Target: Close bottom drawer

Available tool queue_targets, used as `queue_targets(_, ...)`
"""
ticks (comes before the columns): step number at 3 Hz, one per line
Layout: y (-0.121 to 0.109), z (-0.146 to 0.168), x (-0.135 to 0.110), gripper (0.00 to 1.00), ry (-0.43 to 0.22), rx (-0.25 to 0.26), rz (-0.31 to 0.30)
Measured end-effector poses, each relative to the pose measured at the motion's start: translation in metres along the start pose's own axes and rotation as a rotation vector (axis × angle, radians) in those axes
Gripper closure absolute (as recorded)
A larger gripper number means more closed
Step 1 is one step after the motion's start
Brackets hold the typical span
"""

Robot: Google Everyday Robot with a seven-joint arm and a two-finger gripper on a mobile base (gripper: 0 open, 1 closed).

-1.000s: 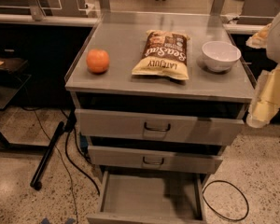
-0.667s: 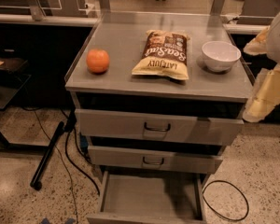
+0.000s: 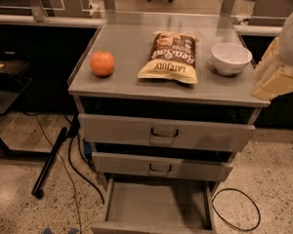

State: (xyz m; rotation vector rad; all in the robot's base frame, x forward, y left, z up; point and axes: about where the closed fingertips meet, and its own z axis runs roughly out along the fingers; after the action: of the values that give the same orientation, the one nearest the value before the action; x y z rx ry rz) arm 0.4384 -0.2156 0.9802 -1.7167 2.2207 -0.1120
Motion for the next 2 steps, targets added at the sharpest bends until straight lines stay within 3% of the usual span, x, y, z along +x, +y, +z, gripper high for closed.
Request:
queue_targets(1,0.0,0.0,0.0,0.87,0.0,0.0,0.0)
queue_targets(2,0.0,0.0,0.0,1.0,0.0,0.0,0.0)
